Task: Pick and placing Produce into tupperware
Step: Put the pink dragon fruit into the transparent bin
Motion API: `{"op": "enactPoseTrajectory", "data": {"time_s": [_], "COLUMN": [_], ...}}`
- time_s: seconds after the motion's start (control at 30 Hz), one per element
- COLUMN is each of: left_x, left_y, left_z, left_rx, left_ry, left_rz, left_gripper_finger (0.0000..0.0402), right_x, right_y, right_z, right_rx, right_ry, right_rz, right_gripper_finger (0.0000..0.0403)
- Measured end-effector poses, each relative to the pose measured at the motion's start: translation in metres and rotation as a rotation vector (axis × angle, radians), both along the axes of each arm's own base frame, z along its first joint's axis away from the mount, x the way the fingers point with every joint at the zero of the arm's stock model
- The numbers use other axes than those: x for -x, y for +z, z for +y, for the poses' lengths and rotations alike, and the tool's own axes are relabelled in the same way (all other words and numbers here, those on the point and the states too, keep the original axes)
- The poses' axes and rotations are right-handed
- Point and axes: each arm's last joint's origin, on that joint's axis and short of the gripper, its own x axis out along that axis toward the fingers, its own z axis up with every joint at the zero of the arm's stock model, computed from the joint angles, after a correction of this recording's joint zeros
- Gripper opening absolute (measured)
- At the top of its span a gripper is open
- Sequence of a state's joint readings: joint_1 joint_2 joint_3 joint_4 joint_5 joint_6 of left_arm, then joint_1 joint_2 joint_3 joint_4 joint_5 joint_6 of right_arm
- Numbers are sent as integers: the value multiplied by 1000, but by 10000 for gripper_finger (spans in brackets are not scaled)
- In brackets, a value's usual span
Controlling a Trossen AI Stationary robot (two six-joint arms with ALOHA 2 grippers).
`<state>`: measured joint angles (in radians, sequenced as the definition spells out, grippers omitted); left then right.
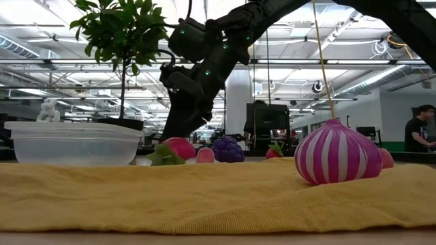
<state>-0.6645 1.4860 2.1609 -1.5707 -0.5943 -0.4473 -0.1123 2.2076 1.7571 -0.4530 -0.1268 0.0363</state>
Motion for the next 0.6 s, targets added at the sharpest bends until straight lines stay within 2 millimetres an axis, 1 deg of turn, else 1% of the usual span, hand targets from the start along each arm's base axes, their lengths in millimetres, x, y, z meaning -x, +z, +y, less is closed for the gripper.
{"op": "enactPoseTrajectory", "data": {"time_s": [0.2,0.5,0.6], "left_x": [0,0,0], "left_y": [0,0,0], "left_z": [0,0,0], "left_rx": [-1,-1,-4], "left_ry": [-1,-2,-4], "left_rz": [1,1,2], "left_gripper_finger": [35,35,35], "right_x": [1,9,9], "right_y": [-1,-16,-17], "right_z": [-2,-7,-7], "right_rx": [-7,28,28], "right_ry": [-15,-61,-62], "right_rz": [10,57,58], "right_gripper_finger": [291,291,291]}}
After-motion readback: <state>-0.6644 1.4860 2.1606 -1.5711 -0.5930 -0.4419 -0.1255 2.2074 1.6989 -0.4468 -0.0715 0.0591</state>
